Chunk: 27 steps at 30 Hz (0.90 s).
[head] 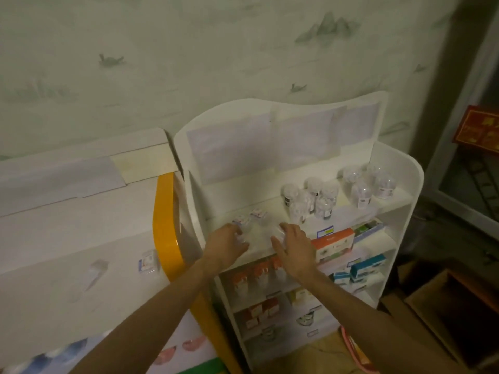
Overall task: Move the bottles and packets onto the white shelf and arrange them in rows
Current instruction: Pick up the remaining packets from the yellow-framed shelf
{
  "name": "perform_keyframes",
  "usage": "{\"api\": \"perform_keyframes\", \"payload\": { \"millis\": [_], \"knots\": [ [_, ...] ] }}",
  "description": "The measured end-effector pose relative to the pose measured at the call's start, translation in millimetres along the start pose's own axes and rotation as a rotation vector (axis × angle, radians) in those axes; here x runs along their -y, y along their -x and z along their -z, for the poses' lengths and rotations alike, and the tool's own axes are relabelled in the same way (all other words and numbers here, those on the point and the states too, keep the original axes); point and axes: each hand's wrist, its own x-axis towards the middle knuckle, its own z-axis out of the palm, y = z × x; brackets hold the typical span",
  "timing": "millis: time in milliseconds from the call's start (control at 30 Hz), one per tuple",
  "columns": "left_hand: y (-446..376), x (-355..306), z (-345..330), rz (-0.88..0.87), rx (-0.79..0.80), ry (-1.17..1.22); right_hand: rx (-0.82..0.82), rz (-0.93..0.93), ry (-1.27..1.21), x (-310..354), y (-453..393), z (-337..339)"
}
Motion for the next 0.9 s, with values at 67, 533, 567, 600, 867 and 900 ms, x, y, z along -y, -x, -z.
{"api": "perform_keyframes", "payload": {
  "millis": [67,533,567,600,867,900],
  "knots": [
    [-18.4,7.7,-13.1,0.023,0.024,-0.044,0.051,0.039,0.044,-8.7,-13.9,-13.6],
    [-126.4,52.4,-66.8,0.157,0.178,-0.231,0.423,0.076,0.289,-64.0,-114.7,-107.3],
    [-130.8,55.4,-67.5,0.163,0.175,-0.241,0.439,0.08,0.271,-66.0,-119.9,-112.6],
    [-135.4,58.2,-69.2,0.162,0.179,-0.253,0.451,0.088,0.248,-66.9,-125.6,-115.3],
    [-153.8,62.2,-76.5,0.12,0.201,-0.38,0.525,0.149,0.311,-70.3,-144.0,-119.0],
    [-153.6,61.2,-74.7,0.119,0.21,-0.389,0.545,0.143,0.308,-70.1,-145.4,-118.0]
  ]
}}
